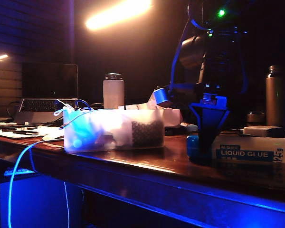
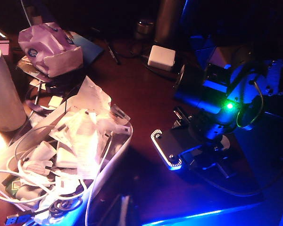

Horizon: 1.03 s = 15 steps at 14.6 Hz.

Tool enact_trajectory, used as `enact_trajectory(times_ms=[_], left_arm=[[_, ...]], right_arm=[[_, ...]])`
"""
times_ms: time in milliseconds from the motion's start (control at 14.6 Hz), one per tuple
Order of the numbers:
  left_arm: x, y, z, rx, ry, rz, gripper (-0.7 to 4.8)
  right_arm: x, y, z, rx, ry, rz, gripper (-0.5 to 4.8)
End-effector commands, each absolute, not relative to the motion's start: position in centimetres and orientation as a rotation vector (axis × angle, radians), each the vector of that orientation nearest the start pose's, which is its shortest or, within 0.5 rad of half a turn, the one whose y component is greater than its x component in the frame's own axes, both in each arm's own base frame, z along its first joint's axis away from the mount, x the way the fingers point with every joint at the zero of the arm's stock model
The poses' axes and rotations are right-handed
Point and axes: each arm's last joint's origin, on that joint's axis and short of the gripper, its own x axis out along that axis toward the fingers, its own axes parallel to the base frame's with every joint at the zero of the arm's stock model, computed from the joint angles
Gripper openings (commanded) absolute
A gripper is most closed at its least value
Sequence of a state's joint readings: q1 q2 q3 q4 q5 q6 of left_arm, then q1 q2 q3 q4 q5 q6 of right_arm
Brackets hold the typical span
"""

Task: Pick up the liquid glue and place it into the translucent box.

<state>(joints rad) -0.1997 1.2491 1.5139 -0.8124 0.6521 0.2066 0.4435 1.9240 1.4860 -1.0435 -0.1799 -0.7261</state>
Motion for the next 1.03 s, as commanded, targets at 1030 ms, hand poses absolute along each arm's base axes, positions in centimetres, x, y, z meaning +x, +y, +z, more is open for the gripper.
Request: enact_trajectory(times_ms=[1030], left_arm=[[22.4, -6.4, 42.9, 0.060, 0.473, -0.889, -0.06]], right_arm=[[34.3, 16.5, 23.0, -0.800, 1.033, 0.865, 1.89]])
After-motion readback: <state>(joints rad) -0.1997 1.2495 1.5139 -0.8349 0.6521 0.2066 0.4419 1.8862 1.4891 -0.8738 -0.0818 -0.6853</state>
